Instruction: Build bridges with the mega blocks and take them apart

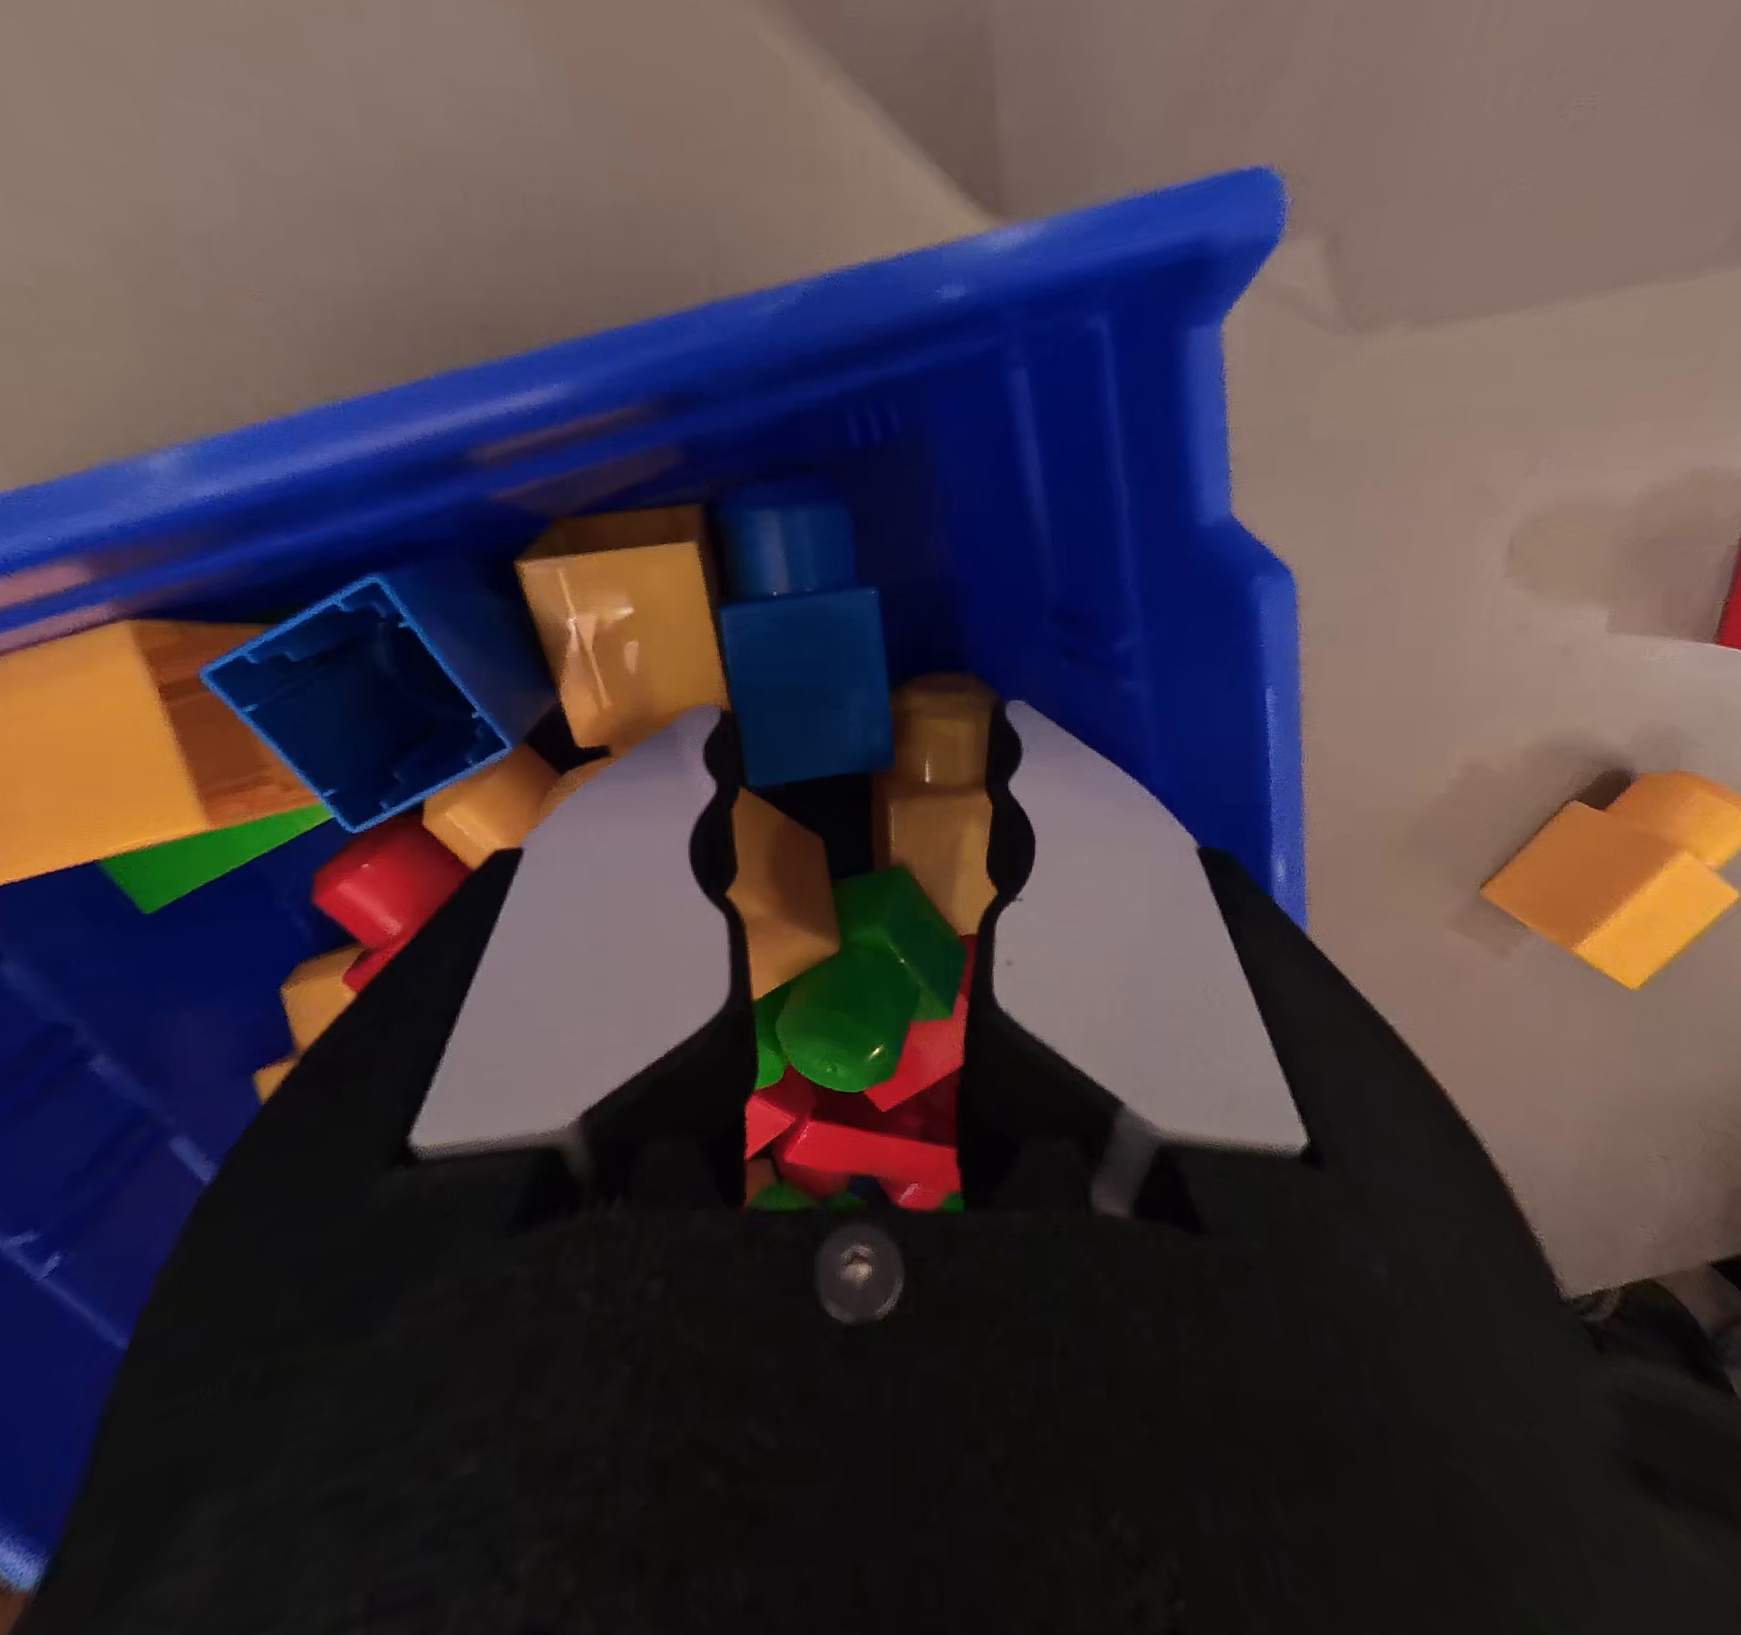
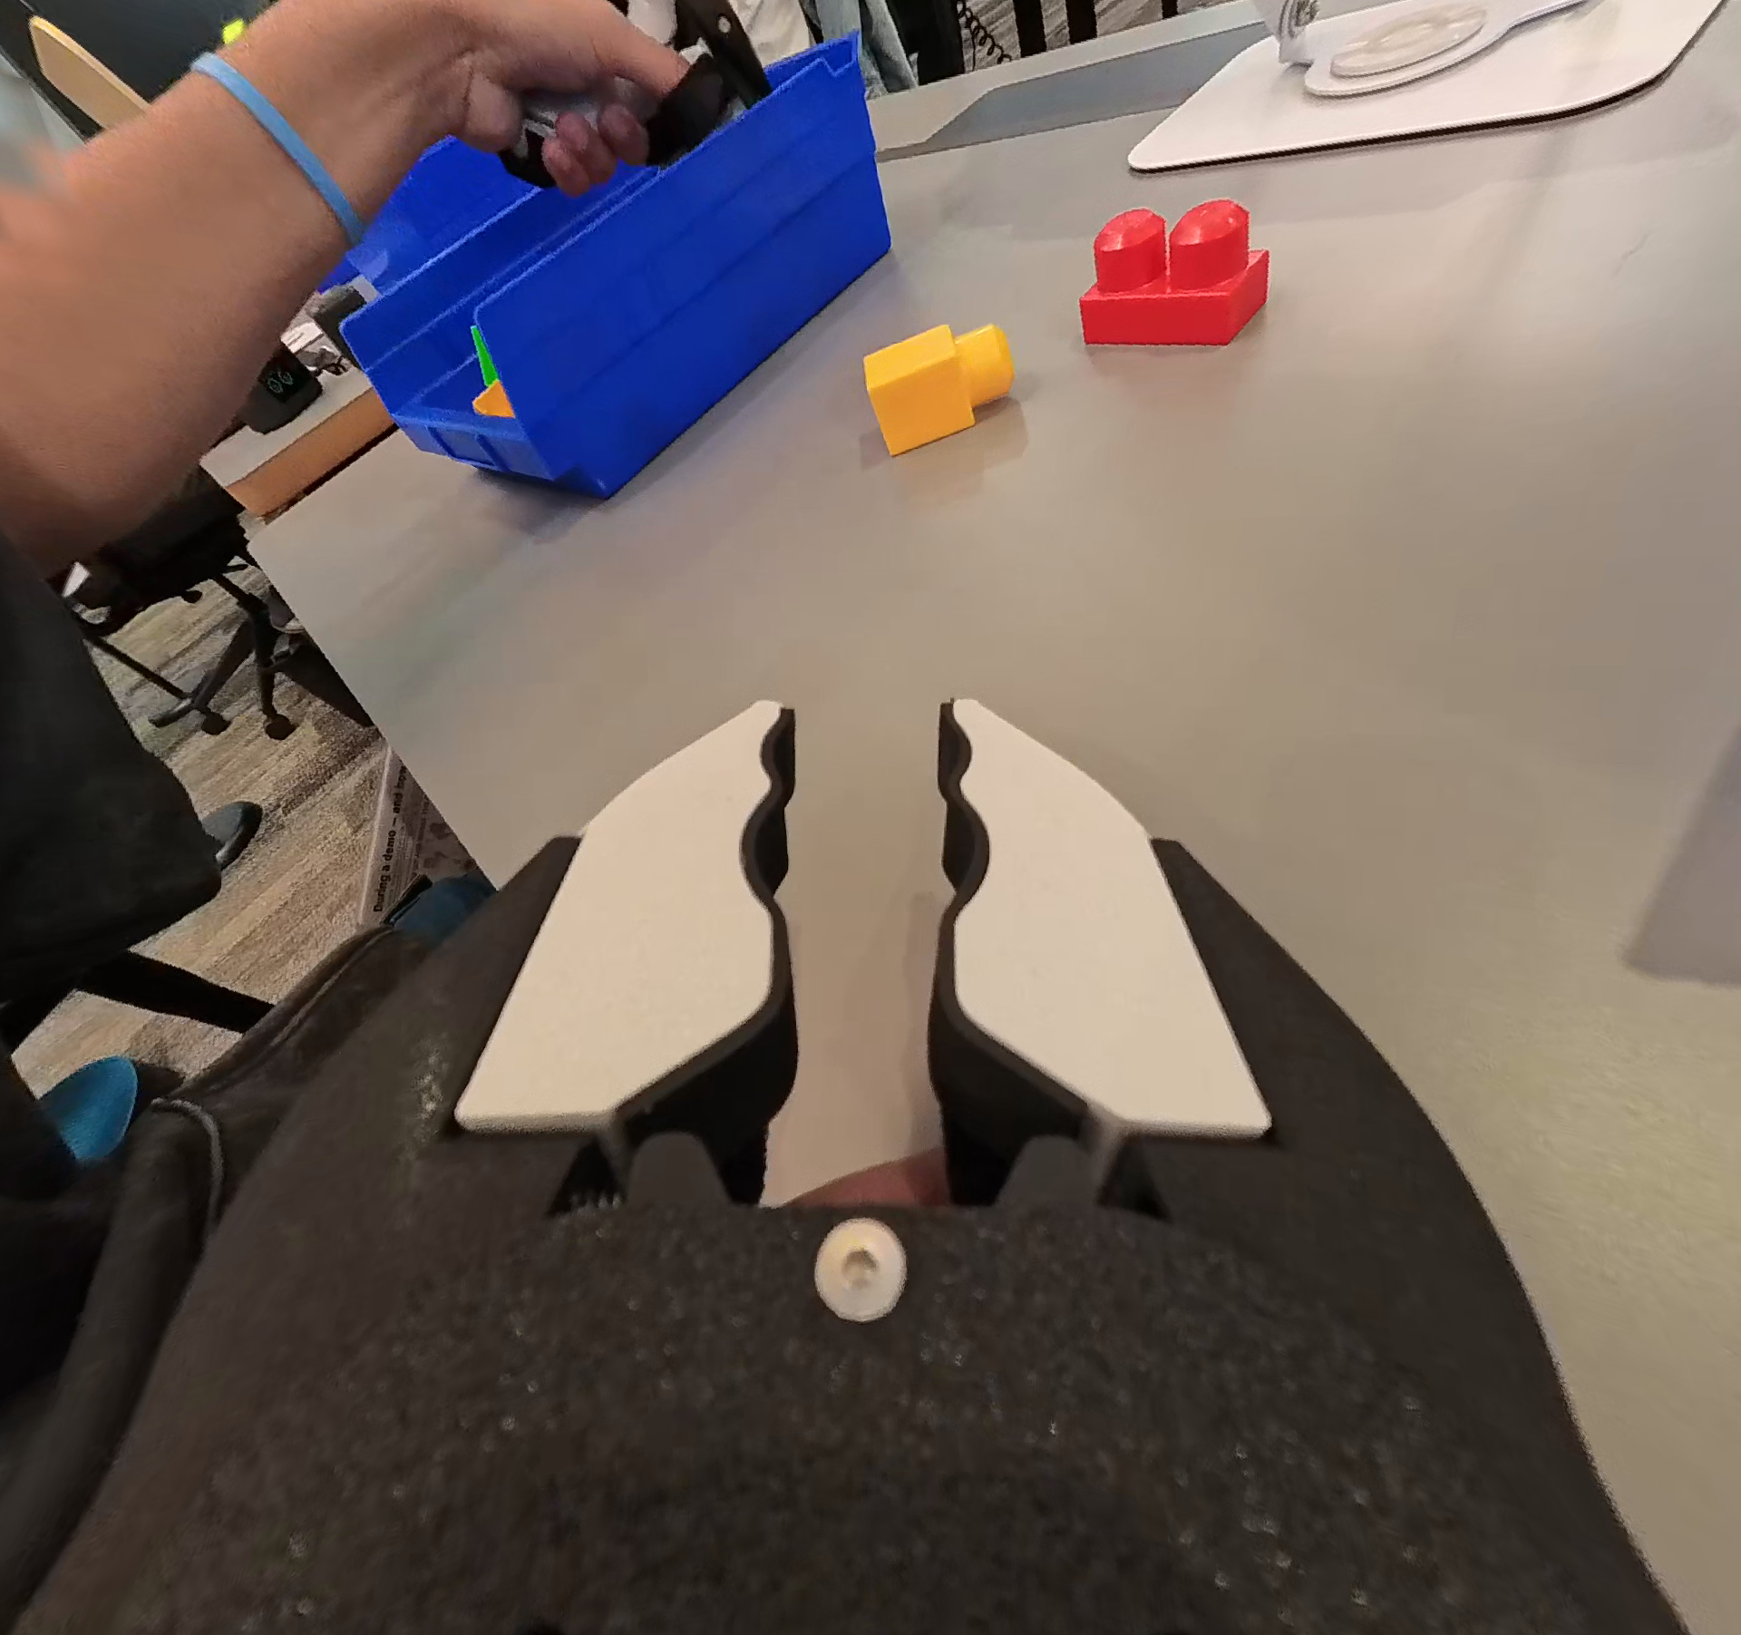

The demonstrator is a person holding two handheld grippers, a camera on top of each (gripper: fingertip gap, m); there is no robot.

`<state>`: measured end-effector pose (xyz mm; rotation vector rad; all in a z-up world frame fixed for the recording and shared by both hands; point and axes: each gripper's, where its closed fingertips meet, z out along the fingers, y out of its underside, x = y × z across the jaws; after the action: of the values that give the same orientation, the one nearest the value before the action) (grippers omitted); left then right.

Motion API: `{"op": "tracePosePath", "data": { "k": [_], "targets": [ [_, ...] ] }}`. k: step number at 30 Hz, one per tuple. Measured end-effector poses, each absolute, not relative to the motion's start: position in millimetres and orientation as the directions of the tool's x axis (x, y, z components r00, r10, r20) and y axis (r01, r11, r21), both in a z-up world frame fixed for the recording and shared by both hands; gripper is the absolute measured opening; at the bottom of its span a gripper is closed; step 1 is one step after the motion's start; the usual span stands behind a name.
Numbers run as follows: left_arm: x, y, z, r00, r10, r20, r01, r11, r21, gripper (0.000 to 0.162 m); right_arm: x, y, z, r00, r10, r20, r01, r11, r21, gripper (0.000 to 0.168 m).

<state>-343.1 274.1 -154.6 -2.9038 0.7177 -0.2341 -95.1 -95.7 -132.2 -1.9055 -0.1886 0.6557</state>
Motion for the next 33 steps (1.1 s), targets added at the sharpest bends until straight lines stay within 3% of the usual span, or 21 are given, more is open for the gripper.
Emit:
{"op": "tracePosePath", "data": {
  "k": [6,15,18,20,23,28,33],
  "targets": [
    [-343.1,277.1,-156.7,0.881,-0.464,0.089,-0.446,-0.879,-0.166,0.043,-97.3,-96.7,-133.3,0.838,0.426,-0.340,-0.146,-0.426,-0.893,0.029],
    [-347.8,264.6,-162.2,0.889,-0.452,0.081,-0.441,-0.889,-0.121,0.047,-101.1,-97.8,-136.8,0.846,0.435,-0.308,-0.104,-0.433,-0.895,0.029],
    [-346.0,272.8,-164.7,0.896,-0.438,0.075,-0.423,-0.892,-0.161,0.043,-102.0,-98.1,-137.6,0.849,0.437,-0.297,-0.091,-0.433,-0.897,0.029],
    [-347.9,276.5,-166.8,0.901,-0.431,0.055,-0.419,-0.894,-0.157,0.035,-102.6,-98.3,-138.1,0.850,0.439,-0.291,-0.084,-0.433,-0.897,0.029],
    [-348.2,277.8,-167.2,0.900,-0.433,0.057,-0.423,-0.897,-0.131,0.035,-103.4,-98.7,-138.8,0.852,0.440,-0.283,-0.074,-0.434,-0.898,0.029],
    [-348.3,274.7,-171.7,0.850,-0.528,0.001,-0.526,-0.847,-0.077,0.034,-105.2,-99.5,-140.1,0.855,0.447,-0.264,-0.052,-0.432,-0.900,0.029],
    [-347.5,273.4,-172.6,0.774,-0.633,-0.025,-0.630,-0.765,-0.133,0.034,-106.1,-100.1,-140.8,0.856,0.449,-0.254,-0.041,-0.432,-0.901,0.029]
  ]
}}
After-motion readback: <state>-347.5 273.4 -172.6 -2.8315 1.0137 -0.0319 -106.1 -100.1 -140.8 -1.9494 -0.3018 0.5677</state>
